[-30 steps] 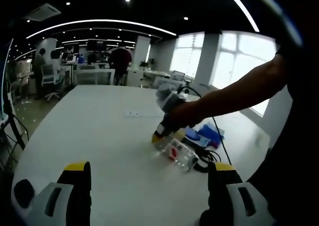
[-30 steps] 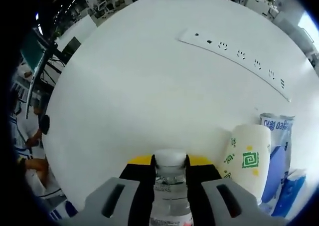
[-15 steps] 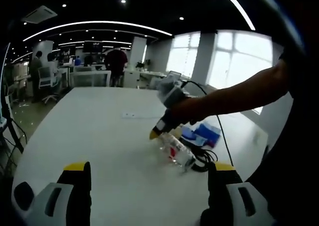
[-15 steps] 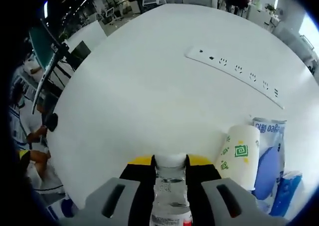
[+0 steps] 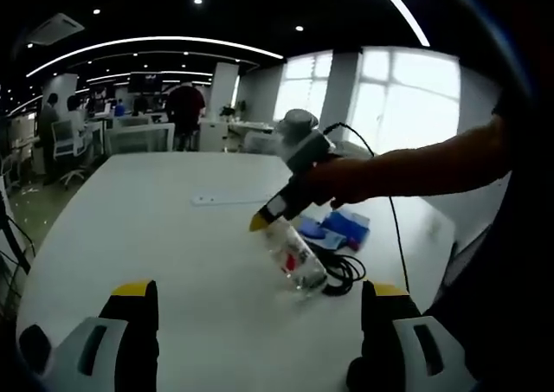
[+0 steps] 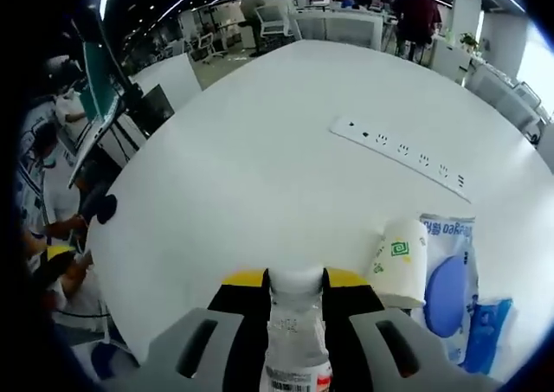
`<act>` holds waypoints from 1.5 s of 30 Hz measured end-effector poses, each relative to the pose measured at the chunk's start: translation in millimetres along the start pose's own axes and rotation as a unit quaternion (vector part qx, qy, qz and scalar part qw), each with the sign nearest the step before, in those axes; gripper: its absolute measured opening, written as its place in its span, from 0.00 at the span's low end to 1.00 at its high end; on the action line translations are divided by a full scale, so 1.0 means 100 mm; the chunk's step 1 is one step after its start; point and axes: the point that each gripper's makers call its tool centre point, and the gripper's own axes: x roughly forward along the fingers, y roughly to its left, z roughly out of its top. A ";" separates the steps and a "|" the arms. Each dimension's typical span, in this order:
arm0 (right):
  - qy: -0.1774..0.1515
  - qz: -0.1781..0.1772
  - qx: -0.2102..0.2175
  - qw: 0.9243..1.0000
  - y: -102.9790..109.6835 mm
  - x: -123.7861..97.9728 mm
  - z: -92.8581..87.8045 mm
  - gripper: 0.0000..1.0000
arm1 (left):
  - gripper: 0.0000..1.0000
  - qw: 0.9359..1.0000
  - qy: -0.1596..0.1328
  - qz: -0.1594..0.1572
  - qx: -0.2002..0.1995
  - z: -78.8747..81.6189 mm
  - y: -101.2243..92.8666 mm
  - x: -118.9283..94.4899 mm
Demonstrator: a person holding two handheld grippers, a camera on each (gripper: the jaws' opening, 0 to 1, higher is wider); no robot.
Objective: Arrange the tabletop items into an orderly group along one side of the table until the central work area is clear of visible clutter.
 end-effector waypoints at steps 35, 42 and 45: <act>-0.161 -0.018 0.008 0.987 0.13 -0.96 -0.53 0.18 | 0.96 0.997 0.011 -0.059 0.054 0.17 -0.42 0.28; -0.185 -0.027 -0.010 0.982 0.15 -1.06 -0.47 0.18 | 0.96 0.997 0.014 -0.059 0.056 0.15 -0.44 0.28; -0.188 -0.030 -0.024 0.981 0.17 -1.09 -0.49 0.18 | 0.96 0.996 0.015 -0.061 0.057 0.13 -0.44 0.28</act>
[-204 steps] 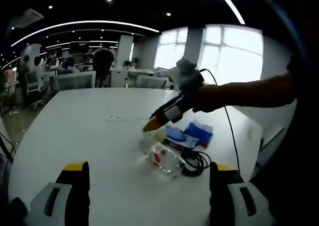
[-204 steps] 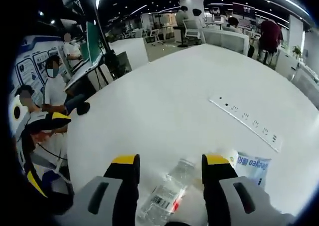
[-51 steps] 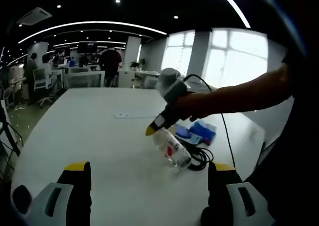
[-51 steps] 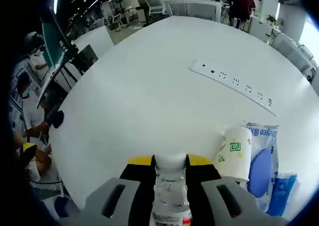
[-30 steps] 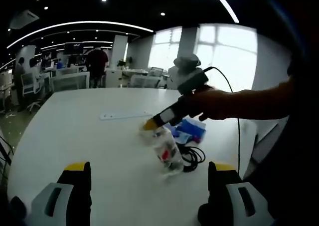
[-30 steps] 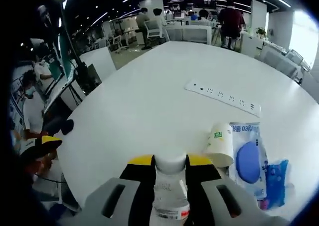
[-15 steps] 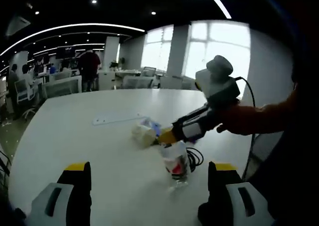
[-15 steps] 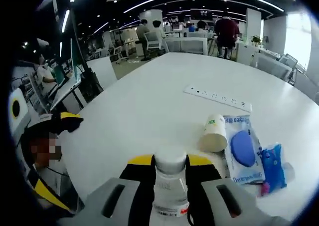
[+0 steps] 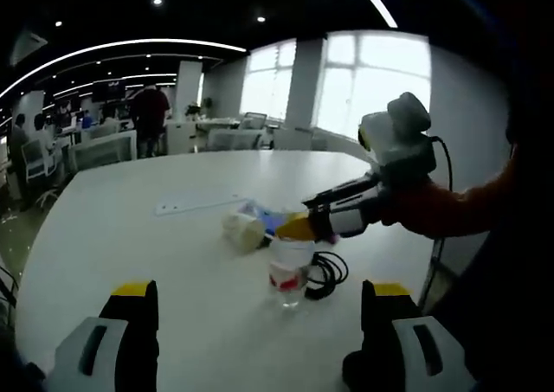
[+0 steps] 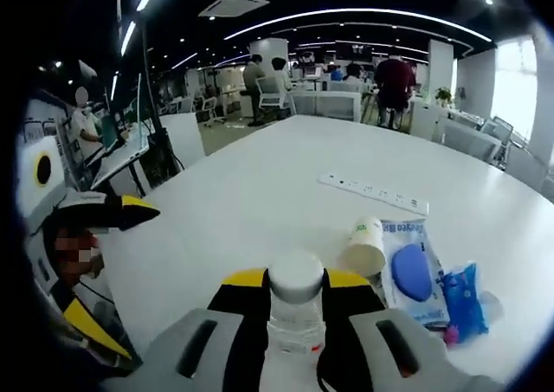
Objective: Arrange the tabletop items into an orderly group along one side of the table until the central work area is clear of visible clutter.
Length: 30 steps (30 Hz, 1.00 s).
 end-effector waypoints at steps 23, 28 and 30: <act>-0.011 0.022 -0.031 0.999 0.02 -0.14 0.03 0.30 | 0.96 1.000 -0.001 -0.016 0.009 0.07 -0.11 0.08; -0.024 0.027 -0.026 0.999 -0.07 -0.28 0.01 0.43 | 0.96 1.000 -0.001 -0.025 0.009 0.11 -0.15 0.14; -0.030 0.024 -0.023 0.999 -0.14 -0.34 0.00 0.48 | 0.96 1.000 0.001 -0.028 0.011 0.11 -0.17 0.17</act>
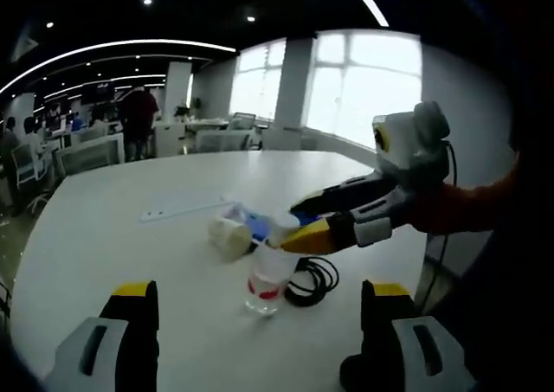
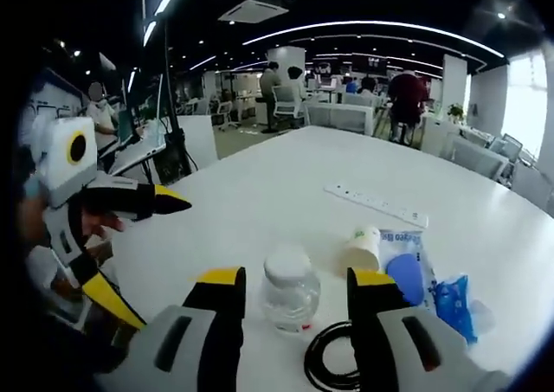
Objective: Arrange the tabletop items into an orderly group along one side of the table until the central work area is clear of visible clutter.
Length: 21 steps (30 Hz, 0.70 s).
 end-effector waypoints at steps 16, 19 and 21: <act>-0.017 -0.021 0.036 0.999 -0.62 -0.51 -0.37 0.85 | 0.96 1.000 0.008 -0.015 0.010 0.09 -0.17 0.24; -0.018 -0.030 0.043 0.998 -0.75 -0.60 -0.43 0.90 | 0.95 1.000 0.006 -0.017 0.011 0.12 -0.20 0.28; -0.017 -0.031 0.047 0.998 -0.79 -0.65 -0.48 0.93 | 0.95 1.000 0.005 -0.018 0.011 0.14 -0.21 0.30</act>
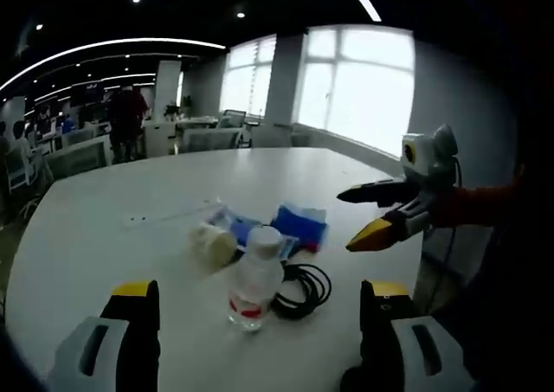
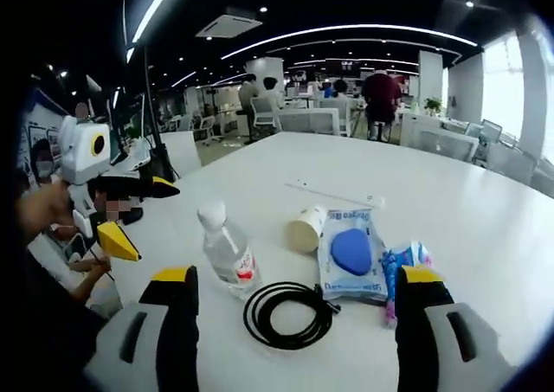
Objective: Arrange the tabletop items into an orderly group along one side of the table until the central work area is clear of visible clutter.
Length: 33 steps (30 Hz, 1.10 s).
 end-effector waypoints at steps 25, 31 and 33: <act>0.022 -0.061 0.024 0.998 -0.56 -0.29 -0.38 0.98 | 0.66 0.999 -0.006 -0.036 0.029 0.23 -0.14 0.45; 0.032 -0.070 0.034 0.996 -0.60 -0.32 -0.49 0.96 | 0.51 0.998 -0.002 -0.041 0.044 0.26 -0.12 0.54; 0.035 -0.074 0.037 0.996 -0.61 -0.34 -0.52 0.96 | 0.47 0.998 0.002 -0.041 0.046 0.25 -0.11 0.56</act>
